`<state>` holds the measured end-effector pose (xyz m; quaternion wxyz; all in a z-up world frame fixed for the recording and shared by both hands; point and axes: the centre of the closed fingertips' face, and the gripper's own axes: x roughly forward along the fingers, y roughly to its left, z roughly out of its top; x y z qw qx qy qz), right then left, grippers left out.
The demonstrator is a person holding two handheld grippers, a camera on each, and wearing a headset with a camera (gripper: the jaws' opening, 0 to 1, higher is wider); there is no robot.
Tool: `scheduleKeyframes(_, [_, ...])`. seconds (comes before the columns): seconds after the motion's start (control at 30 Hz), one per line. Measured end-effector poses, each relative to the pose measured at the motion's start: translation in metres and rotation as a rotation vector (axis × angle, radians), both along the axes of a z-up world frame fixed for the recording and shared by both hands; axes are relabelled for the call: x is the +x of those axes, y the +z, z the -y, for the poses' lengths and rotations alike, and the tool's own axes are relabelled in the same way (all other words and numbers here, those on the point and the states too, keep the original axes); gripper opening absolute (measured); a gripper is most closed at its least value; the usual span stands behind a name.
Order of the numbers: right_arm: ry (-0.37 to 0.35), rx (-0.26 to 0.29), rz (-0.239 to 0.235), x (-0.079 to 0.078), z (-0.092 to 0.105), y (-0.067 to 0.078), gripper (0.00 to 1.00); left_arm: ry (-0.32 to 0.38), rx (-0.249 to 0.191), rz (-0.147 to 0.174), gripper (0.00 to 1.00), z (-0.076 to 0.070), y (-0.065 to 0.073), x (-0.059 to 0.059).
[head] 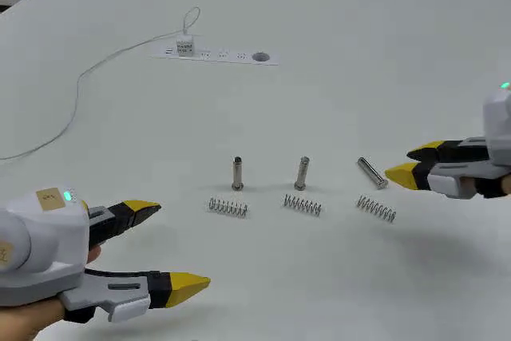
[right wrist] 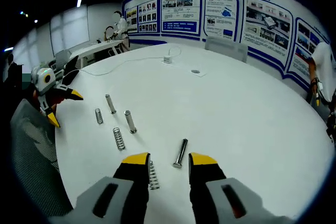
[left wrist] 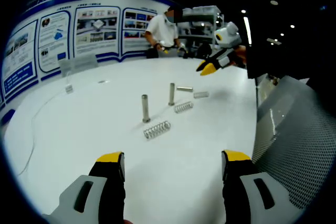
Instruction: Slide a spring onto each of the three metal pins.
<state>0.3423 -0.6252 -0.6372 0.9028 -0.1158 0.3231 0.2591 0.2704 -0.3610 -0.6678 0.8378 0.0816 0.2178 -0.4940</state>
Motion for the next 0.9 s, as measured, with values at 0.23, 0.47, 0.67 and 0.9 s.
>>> scheduleKeyframes(0.23, [-0.026, -0.051, -0.052, 0.022, -0.003, -0.01, 0.22, 0.011, -0.001, -0.003, 0.77, -0.002, -0.001, 0.0])
scheduleKeyframes(0.47, [-0.044, -0.081, -0.119, 0.039, -0.003, -0.025, 0.17, 0.014, -0.001, -0.006, 0.76, -0.003, -0.002, -0.001])
scheduleKeyframes(0.67, [-0.07, -0.103, -0.189, 0.047, -0.004, -0.041, 0.15, 0.012, 0.002, -0.009, 0.76, -0.003, -0.003, -0.001])
scheduleKeyframes(0.9, [-0.104, -0.126, -0.243, 0.056, 0.0, -0.053, 0.13, 0.012, 0.005, -0.012, 0.76, -0.003, -0.003, -0.002])
